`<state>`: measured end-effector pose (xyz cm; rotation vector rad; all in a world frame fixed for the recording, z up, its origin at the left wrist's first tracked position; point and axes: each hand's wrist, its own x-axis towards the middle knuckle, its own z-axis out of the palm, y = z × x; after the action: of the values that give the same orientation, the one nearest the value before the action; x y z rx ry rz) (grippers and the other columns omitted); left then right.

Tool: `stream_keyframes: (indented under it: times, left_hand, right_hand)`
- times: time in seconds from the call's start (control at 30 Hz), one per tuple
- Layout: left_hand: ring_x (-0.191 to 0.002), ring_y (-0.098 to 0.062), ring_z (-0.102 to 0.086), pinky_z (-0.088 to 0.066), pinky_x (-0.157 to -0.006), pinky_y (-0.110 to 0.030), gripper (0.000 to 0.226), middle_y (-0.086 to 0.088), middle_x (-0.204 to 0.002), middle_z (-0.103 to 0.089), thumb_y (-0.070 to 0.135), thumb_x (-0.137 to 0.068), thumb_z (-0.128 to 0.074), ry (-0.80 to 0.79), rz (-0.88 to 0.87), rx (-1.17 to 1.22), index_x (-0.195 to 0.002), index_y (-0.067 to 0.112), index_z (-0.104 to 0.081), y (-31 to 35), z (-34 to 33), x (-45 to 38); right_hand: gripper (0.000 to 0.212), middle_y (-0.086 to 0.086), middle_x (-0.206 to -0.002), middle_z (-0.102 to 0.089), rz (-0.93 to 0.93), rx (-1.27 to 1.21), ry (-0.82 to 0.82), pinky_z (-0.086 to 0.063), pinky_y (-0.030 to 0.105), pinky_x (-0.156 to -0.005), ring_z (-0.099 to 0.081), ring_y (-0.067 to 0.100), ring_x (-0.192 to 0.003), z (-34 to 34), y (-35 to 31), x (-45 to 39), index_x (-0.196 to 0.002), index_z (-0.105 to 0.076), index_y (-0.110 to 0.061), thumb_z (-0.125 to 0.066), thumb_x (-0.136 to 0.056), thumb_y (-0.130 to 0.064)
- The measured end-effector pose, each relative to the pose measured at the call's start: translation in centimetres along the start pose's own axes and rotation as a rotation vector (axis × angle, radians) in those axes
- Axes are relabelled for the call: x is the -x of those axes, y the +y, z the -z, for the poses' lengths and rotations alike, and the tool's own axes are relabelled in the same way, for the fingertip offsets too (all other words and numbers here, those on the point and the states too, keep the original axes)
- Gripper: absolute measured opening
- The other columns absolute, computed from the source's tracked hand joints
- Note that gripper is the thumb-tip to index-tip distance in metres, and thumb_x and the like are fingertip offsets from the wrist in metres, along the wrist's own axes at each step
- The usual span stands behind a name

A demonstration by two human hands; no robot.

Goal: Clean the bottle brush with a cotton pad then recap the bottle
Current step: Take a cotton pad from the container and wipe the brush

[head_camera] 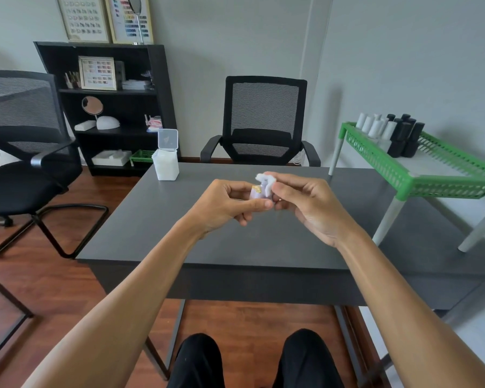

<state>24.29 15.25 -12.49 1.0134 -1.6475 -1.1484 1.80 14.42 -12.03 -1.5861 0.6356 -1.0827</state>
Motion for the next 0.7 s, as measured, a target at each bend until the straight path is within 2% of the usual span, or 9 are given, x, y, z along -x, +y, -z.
stream_keyframes:
  times: [0.07,0.17,0.3,0.33,0.47,0.57,0.7]
  left_hand:
    - [-0.069,-0.01,-0.069,-0.058,-0.065,-0.021,0.028,0.0,-0.087,-0.081,0.03,-0.079,-0.094,0.009,0.016,-0.013,-0.104,0.021,-0.086,0.2,-0.02,-0.02]
    - [-0.086,-0.013,-0.078,-0.062,-0.075,-0.022,0.026,-0.002,-0.102,-0.084,0.026,-0.082,-0.093,-0.046,0.037,-0.011,-0.107,0.025,-0.086,0.65,0.01,-0.03]
    - [-0.087,-0.016,-0.08,-0.063,-0.079,-0.023,0.022,-0.006,-0.1,-0.084,0.029,-0.089,-0.085,-0.08,0.05,0.062,-0.11,0.032,-0.084,0.75,0.25,0.28]
    - [-0.086,-0.016,-0.08,-0.063,-0.078,-0.024,0.024,-0.005,-0.099,-0.083,0.028,-0.088,-0.086,-0.062,0.041,0.056,-0.112,0.028,-0.083,0.67,0.24,0.33]
    - [-0.071,-0.019,-0.078,-0.064,-0.065,-0.027,0.042,0.0,-0.095,-0.08,0.035,-0.074,-0.096,0.096,0.012,-0.039,-0.108,0.017,-0.079,0.33,0.01,0.04]
    - [-0.064,-0.022,-0.078,-0.063,-0.059,-0.028,0.049,0.009,-0.091,-0.078,0.041,-0.068,-0.1,0.178,-0.007,-0.185,-0.101,0.017,-0.074,0.08,-0.32,-0.27]
    - [-0.064,-0.015,-0.078,-0.063,-0.055,-0.026,0.045,0.02,-0.089,-0.076,0.049,-0.067,-0.099,0.232,-0.099,-0.381,-0.093,0.026,-0.07,-0.14,-0.74,-0.21]
  right_hand:
    - [0.022,0.001,-0.125,-0.082,0.015,0.062,0.026,-0.059,0.024,-0.088,-0.075,0.015,-0.108,0.16,0.16,-0.07,-0.12,-0.084,-0.028,-0.074,-0.102,-0.019]
    - [0.023,0.002,-0.116,-0.084,0.041,0.128,0.076,-0.061,0.025,-0.087,-0.077,0.015,-0.101,0.21,0.51,-0.3,-0.119,-0.084,-0.028,-0.08,-0.098,-0.021]
    - [0.023,-0.001,-0.119,-0.083,0.047,0.156,0.089,-0.062,0.027,-0.086,-0.077,0.021,-0.099,0.61,0.64,-0.37,-0.12,-0.084,-0.028,-0.08,-0.097,-0.025]
    - [0.022,-0.001,-0.119,-0.083,0.051,0.17,0.094,-0.062,0.028,-0.085,-0.076,0.022,-0.097,0.71,0.66,-0.35,-0.119,-0.085,-0.029,-0.08,-0.097,-0.027]
    - [0.02,0.002,-0.116,-0.084,0.042,0.153,0.144,-0.061,0.031,-0.082,-0.067,0.012,-0.08,0.88,0.83,-0.35,-0.117,-0.086,-0.026,-0.08,-0.098,-0.028]
    - [0.021,0.008,-0.112,-0.083,0.018,0.108,0.145,-0.057,0.024,-0.076,-0.062,0.014,-0.08,0.88,1.0,-0.33,-0.118,-0.085,-0.021,-0.08,-0.098,-0.027]
    - [0.02,0.014,-0.106,-0.082,-0.011,0.148,0.158,-0.055,0.023,-0.072,-0.06,0.014,-0.074,0.83,1.07,-0.45,-0.113,-0.087,-0.022,-0.082,-0.096,-0.03]
